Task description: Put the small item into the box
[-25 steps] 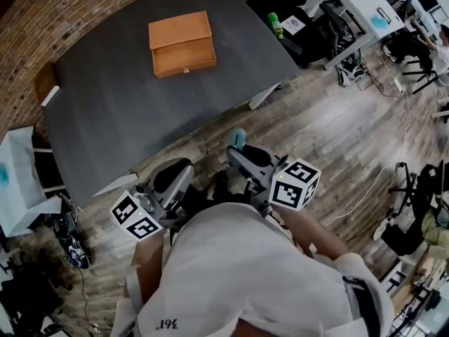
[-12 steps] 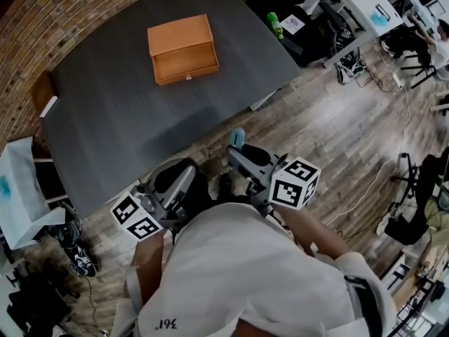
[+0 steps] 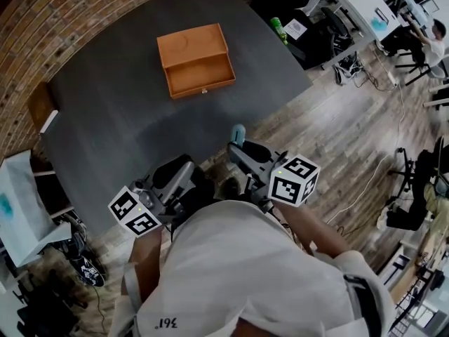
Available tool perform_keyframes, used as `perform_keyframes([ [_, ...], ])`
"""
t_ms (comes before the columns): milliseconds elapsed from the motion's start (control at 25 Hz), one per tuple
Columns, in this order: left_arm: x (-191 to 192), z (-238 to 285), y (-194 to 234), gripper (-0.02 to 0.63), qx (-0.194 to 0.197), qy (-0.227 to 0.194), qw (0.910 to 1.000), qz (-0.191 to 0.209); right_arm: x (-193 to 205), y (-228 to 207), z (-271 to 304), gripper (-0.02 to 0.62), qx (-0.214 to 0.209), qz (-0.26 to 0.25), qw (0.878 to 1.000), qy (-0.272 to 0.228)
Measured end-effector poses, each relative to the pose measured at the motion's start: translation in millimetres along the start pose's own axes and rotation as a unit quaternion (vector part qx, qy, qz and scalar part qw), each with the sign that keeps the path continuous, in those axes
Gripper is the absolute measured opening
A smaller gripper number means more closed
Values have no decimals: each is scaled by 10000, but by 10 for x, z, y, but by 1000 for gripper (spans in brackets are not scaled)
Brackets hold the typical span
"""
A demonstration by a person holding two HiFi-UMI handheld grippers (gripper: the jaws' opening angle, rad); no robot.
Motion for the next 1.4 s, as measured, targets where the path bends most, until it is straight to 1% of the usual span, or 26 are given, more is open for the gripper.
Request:
perform_keyframes([
  [160, -170, -88, 218, 55, 104, 140, 9998, 59, -113, 10, 219, 81, 251, -57, 9997, -3],
  [360, -232, -198, 507, 54, 226, 290, 9993, 39, -227, -1, 455, 81, 578, -232, 9981, -18],
  [680, -281, -133, 738, 57, 165, 332, 9992, 136, -454, -160, 624, 81, 900, -652, 9936, 200],
  [800, -290, -79, 785, 92, 28, 318, 9994, 167, -542, -264, 680, 81, 909, -766, 9924, 332],
  [880, -289, -32, 817, 104, -75, 290, 9994, 182, -591, -353, 733, 81, 880, -841, 9915, 452],
  [1160, -315, 123, 995, 109, -443, 194, 9988, 117, -809, -682, 1018, 81, 716, -1042, 9879, 899],
  [1400, -301, 338, 1240, 109, -648, 251, 9976, 63, -998, -1000, 1272, 81, 732, -1284, 9800, 1332],
])
Point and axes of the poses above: the fingertips, and each gripper's own axes: z forward along the fingers, y to its left, x out of its underside, the point moved 8 cm from there along -z, backward along the fingers, and after that the axes turned 11 degrees about y, right-handed, at the moved point
